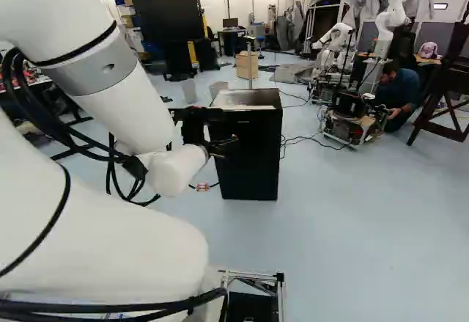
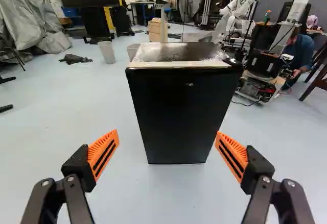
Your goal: Grab a drink from the fridge
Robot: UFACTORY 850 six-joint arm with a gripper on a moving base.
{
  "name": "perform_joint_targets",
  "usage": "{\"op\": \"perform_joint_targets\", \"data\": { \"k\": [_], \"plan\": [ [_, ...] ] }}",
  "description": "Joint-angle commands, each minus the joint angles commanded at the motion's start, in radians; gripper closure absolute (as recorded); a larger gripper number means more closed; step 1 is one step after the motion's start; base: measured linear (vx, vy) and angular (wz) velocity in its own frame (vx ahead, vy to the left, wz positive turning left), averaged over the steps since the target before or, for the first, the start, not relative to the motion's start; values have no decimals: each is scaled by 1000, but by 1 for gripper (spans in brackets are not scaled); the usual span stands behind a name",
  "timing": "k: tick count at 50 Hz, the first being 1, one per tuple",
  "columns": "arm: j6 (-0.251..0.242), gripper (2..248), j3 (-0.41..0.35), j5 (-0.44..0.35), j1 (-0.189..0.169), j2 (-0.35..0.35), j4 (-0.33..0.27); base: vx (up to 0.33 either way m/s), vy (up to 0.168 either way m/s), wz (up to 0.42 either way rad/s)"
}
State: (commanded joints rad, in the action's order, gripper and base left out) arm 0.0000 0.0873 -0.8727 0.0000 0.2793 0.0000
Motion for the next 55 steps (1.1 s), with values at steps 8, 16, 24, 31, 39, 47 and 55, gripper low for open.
{"op": "perform_joint_targets", "data": {
  "k": [8,16,24,31,39,47,55],
  "plan": [
    [0,3,0,0,0,0,0,102,52,-21],
    [0,3,0,0,0,0,0,89,50,-22],
    [0,3,0,0,0,0,0,59,43,-20],
    [0,3,0,0,0,0,0,45,41,-16],
    [0,3,0,0,0,0,0,44,48,-16],
    [0,3,0,0,0,0,0,39,51,-12],
    [0,3,0,0,0,0,0,41,61,-15]
  ]
}}
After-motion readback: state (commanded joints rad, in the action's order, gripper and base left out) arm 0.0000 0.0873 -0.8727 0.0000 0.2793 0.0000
